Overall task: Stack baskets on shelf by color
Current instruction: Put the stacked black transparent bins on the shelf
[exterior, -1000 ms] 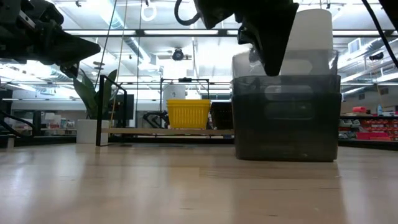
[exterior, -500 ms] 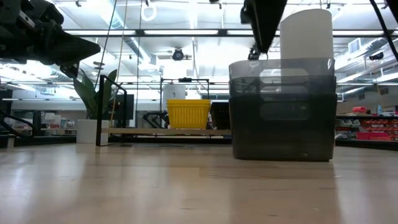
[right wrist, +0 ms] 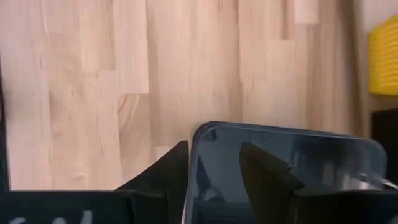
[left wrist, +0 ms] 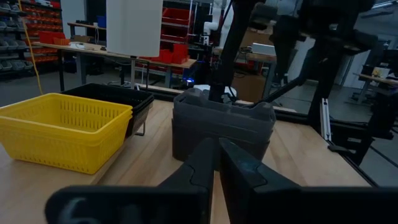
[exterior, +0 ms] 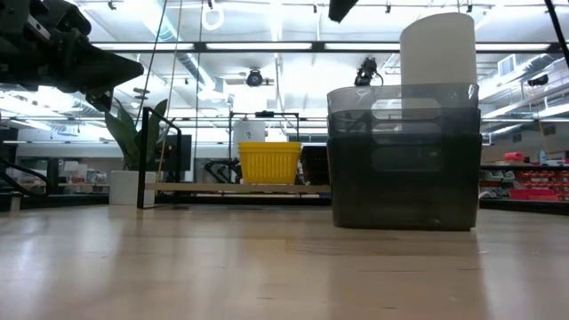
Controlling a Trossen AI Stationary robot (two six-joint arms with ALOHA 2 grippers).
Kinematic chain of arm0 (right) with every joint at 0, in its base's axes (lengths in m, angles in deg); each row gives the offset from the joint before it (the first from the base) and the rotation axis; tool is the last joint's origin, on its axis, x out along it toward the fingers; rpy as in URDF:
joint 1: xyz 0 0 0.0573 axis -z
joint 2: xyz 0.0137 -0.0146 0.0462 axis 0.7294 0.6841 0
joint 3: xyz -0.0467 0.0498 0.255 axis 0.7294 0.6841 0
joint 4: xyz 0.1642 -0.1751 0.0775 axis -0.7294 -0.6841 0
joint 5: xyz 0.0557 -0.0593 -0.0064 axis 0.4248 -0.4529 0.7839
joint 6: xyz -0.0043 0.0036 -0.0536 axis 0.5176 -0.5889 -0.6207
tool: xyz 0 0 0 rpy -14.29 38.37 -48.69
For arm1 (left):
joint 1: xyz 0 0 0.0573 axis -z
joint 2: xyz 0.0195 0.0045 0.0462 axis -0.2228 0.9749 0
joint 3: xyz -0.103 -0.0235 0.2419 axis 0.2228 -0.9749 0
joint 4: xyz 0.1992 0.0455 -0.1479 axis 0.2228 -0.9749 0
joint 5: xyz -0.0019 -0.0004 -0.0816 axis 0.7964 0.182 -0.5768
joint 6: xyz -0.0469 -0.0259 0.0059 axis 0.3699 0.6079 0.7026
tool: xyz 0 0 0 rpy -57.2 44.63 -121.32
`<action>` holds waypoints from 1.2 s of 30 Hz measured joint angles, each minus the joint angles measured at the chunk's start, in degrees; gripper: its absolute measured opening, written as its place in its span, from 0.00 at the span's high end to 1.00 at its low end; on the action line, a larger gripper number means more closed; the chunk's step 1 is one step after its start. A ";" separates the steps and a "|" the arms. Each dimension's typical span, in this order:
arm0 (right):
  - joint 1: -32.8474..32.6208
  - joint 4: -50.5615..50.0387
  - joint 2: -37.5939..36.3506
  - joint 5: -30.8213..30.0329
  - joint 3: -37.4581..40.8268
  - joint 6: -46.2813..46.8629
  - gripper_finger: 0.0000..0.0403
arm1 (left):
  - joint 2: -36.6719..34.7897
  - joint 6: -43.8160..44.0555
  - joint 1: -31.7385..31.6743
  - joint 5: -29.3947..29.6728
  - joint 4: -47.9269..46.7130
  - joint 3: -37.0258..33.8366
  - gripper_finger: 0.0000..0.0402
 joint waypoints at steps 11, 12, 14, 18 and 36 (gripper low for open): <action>-0.23 15.70 -14.86 -2.93 20.17 -0.74 0.68 | 0.00 0.00 0.00 -0.01 0.00 0.01 0.91; -0.23 18.66 -17.19 -3.20 23.75 -0.74 0.68 | 0.01 0.00 0.00 -0.01 0.00 0.01 0.91; -0.23 24.88 -21.83 -4.69 30.80 -0.78 0.68 | 0.00 0.01 -0.01 -0.01 0.00 0.00 0.92; -0.18 37.91 -30.97 -9.02 43.93 -3.29 0.68 | 0.00 0.00 0.00 0.01 0.00 0.00 0.93; 2.92 112.53 -58.09 -9.39 86.42 -33.49 0.68 | 0.02 0.01 0.02 0.01 0.15 -0.02 0.93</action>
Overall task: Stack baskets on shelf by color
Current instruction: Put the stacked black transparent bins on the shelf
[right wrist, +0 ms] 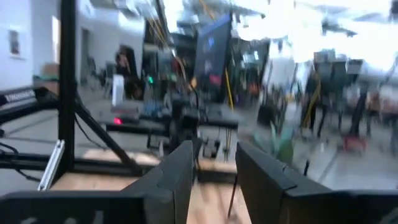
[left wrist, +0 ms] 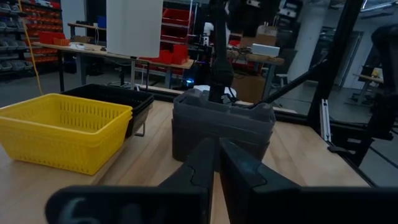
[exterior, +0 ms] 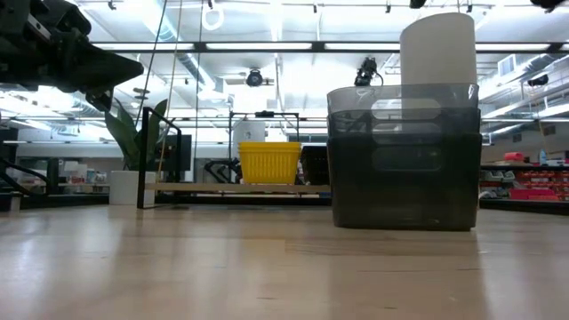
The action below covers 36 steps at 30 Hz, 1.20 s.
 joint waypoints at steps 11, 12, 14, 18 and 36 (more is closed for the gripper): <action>-0.47 8.35 -6.49 4.45 8.74 -8.35 0.69 | -0.01 21.28 -0.01 -0.02 4.75 0.02 0.92; -0.59 7.74 -7.32 6.33 9.17 -8.40 0.69 | -0.02 23.75 0.00 -0.21 5.39 0.01 0.92; -0.59 7.69 -9.16 9.11 11.00 -8.32 0.69 | 0.02 29.67 0.14 -1.44 6.18 0.02 0.93; 0.26 9.21 -13.54 7.18 16.38 -5.64 0.70 | 0.87 33.81 0.15 -4.55 8.48 0.02 0.93; 1.49 14.18 -27.77 10.33 28.25 -1.22 0.73 | 30.17 23.78 0.20 -6.44 12.79 16.78 0.95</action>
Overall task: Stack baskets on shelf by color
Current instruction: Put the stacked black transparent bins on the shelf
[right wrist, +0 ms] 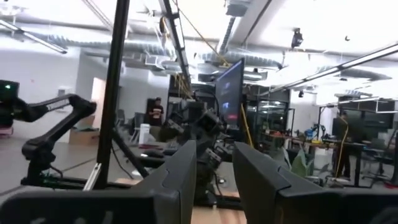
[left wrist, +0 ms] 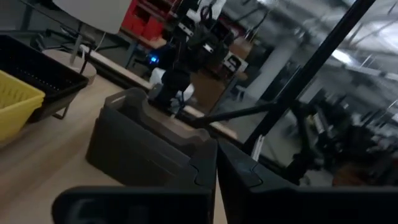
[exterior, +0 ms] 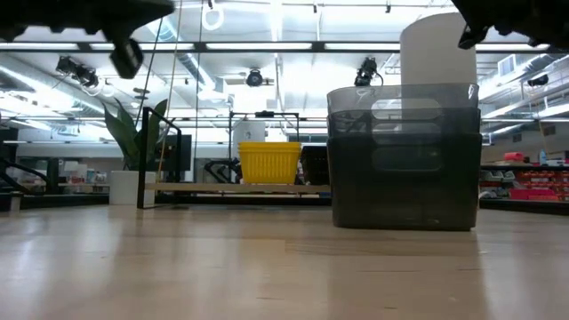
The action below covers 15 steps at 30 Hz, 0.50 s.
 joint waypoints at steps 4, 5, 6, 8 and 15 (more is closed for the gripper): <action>0.04 0.11 -2.65 -0.37 2.02 0.57 0.73 | 8.25 -1.19 -0.73 -0.04 -0.09 5.06 0.94; 0.04 0.12 -3.21 -0.32 2.43 0.58 0.73 | 10.12 -1.19 -1.13 -0.02 -0.30 6.22 0.94; 0.04 0.18 -3.80 -0.30 2.83 0.57 0.73 | 11.94 -1.17 -1.55 -0.02 -1.05 7.43 0.94; 0.04 0.10 -5.11 -0.32 3.97 0.21 0.73 | 15.79 -0.50 -2.62 -0.15 -2.04 9.89 0.95; 0.04 -2.07 -8.47 -1.41 4.59 -0.30 0.73 | 29.81 0.17 -7.30 -7.69 -4.11 18.45 0.97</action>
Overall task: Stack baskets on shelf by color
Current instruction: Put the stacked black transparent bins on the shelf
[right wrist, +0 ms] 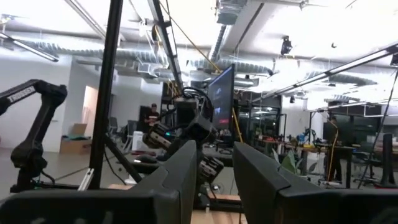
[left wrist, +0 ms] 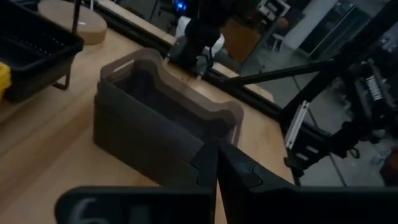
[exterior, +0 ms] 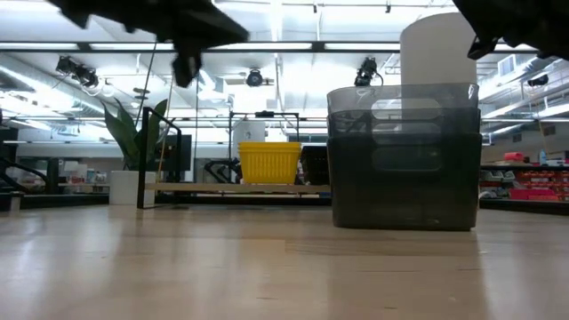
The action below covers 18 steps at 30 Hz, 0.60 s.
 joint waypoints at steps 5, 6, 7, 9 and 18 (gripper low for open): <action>-0.02 -0.18 -0.18 -0.02 0.00 -0.44 0.73 | 8.55 -4.01 -2.30 -5.68 -1.11 7.60 0.94; -0.02 -0.48 -0.18 -0.23 0.00 -0.48 0.73 | 10.00 -5.05 -2.57 -7.05 -1.54 9.26 0.93; -0.02 -1.05 -0.18 -0.47 0.00 -0.40 0.73 | 11.34 -6.17 -2.75 -8.16 -2.45 10.89 0.92; 0.00 -2.78 -0.16 -0.61 0.00 -0.26 0.73 | 13.89 -8.17 -2.74 -9.57 -4.83 14.53 0.90; -1.77 -4.23 -3.32 -4.99 0.00 0.85 0.73 | 23.38 -13.94 -1.48 -11.41 -21.56 31.82 0.90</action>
